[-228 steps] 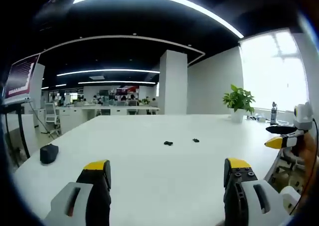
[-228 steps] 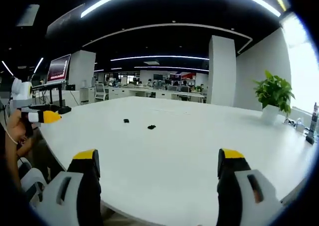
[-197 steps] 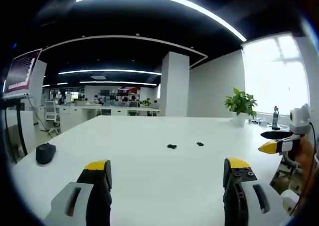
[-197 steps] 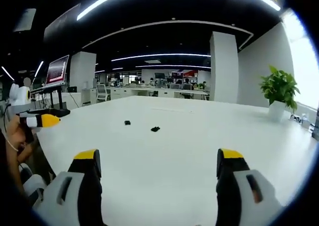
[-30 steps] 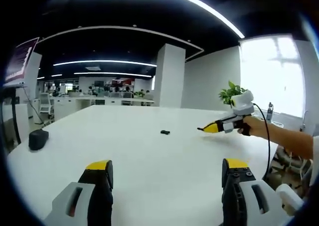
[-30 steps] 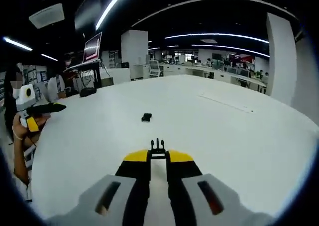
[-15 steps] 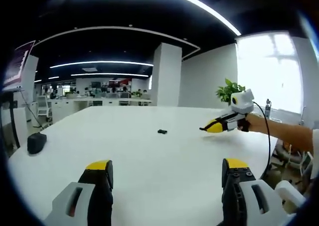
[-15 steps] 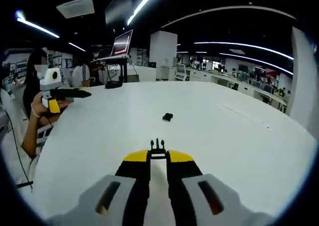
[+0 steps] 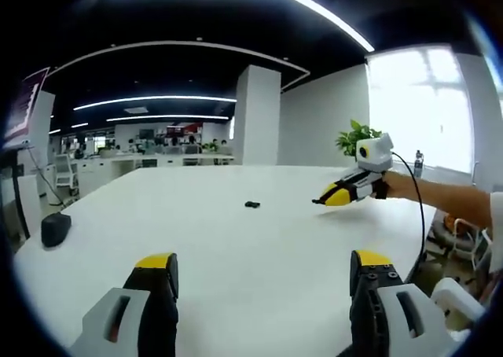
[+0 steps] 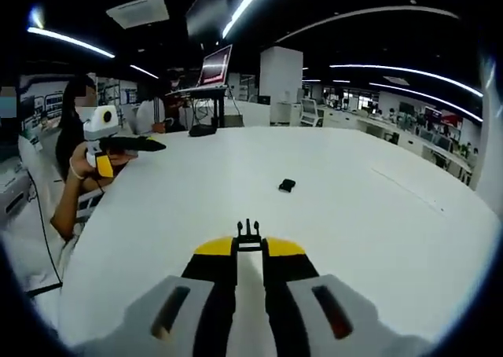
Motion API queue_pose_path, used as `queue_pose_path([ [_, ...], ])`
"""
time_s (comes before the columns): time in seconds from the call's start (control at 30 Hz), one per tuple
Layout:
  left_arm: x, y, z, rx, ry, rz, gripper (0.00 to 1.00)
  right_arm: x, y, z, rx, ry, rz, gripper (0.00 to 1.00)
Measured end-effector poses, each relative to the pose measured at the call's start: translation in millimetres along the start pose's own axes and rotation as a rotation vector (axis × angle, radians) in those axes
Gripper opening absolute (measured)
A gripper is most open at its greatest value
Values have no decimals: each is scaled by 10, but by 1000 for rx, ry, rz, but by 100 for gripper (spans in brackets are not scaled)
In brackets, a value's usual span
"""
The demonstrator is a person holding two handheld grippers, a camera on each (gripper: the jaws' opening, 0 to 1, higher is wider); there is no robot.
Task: Snap the two parts of the plastic buckle together until the buckle closes and remains connected.
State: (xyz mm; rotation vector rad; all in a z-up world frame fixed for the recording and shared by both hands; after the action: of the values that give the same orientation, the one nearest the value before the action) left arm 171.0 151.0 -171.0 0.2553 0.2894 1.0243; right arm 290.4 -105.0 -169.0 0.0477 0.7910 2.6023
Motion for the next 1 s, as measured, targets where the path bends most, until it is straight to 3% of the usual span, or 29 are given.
queue_pose_path([
  [0.4, 1, 17, -8, 1, -16, -14, 92, 161, -2, -41, 63, 88, 98, 12],
  [0.67, 6, 30, -35, 5, -20, -18, 92, 234, -6, -83, 95, 102, 151, 12],
  [1.0, 18, 30, -55, 5, -17, -16, 92, 240, -19, -103, 121, 109, 159, 12],
])
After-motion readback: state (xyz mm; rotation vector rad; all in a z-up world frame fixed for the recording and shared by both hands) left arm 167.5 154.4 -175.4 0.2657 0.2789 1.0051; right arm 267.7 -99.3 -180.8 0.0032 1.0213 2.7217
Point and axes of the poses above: the point that each gripper's makers call its tool centre point, and the gripper's own axes: y roughly backward along the fingers, x roughly to its left, z roughly out of its top, the point moved 4 cm from there along y, roughly backward along the fingers, and after that the axes turned 8 degrees about x, right-handed, at the moved point
